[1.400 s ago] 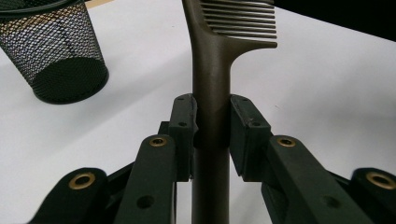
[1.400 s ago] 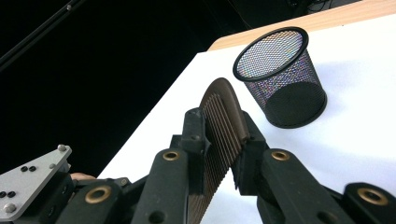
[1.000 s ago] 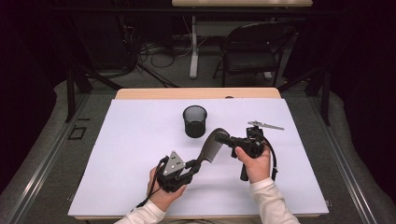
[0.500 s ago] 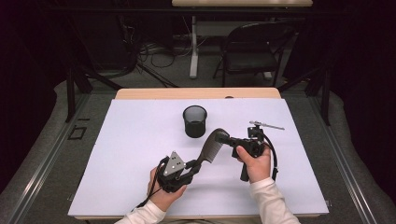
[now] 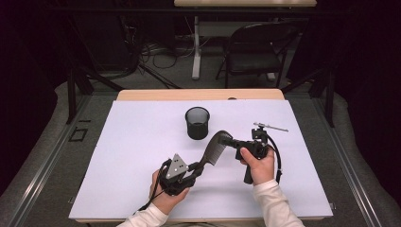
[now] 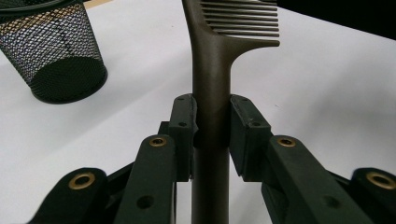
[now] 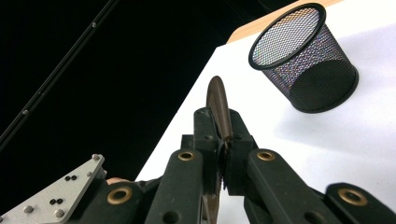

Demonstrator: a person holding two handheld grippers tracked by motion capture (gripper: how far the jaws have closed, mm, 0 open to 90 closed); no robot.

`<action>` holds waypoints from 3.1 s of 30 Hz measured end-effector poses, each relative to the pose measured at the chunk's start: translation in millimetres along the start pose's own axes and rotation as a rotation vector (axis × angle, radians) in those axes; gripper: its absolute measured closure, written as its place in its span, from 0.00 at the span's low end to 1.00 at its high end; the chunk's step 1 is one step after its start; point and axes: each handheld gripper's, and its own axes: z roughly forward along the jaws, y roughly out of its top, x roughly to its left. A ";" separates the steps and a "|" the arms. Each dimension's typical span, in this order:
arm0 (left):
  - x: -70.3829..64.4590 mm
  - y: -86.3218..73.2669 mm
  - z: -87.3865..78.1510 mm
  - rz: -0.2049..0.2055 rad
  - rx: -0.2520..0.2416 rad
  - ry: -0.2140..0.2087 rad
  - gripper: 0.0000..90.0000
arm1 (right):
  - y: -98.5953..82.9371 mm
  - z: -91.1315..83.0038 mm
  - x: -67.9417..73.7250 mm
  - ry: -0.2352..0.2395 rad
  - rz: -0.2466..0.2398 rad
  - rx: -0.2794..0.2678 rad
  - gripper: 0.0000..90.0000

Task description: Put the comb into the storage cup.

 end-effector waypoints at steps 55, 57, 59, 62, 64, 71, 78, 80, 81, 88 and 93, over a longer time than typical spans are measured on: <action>11.0 0.1 -4.8 -0.071 -0.048 -0.002 0.61 | 3.1 -5.0 -5.8 0.009 0.027 -0.013 0.97; 11.0 0.0 -4.7 -0.073 -0.048 -0.001 0.59 | 3.3 -5.4 -6.0 0.011 0.029 -0.014 0.97; 10.9 0.0 -4.8 -0.074 -0.047 -0.001 0.58 | 3.4 -5.7 -6.0 0.009 0.028 -0.015 0.97; 11.7 0.4 -5.3 -0.070 -0.053 0.000 0.57 | 3.6 -6.3 -6.3 0.007 0.026 -0.018 0.97; 12.9 1.1 -6.0 -0.082 -0.059 -0.001 0.55 | 3.9 -6.7 -6.7 0.004 0.023 -0.021 0.97; 19.9 2.8 -8.6 -0.104 -0.075 0.007 0.47 | 5.1 -9.1 -8.0 -0.001 0.026 -0.026 0.97; 29.5 5.0 -12.4 -0.129 -0.095 0.039 0.42 | 5.7 -10.7 -8.4 -0.003 0.025 -0.029 0.97; 31.8 5.4 -13.1 -0.133 -0.097 0.047 0.41 | 5.8 -10.9 -8.5 -0.002 0.024 -0.031 0.97; 33.3 5.7 -13.6 -0.136 -0.094 0.053 0.40 | 5.9 -10.9 -8.5 -0.003 0.025 -0.031 0.97; 38.7 7.0 -14.2 -0.149 -0.103 0.052 0.39 | 6.0 -11.2 -8.6 -0.002 0.025 -0.031 0.97; 42.6 8.4 -14.8 -0.133 -0.098 0.086 0.39 | 6.2 -11.8 -8.5 -0.004 0.025 -0.032 0.97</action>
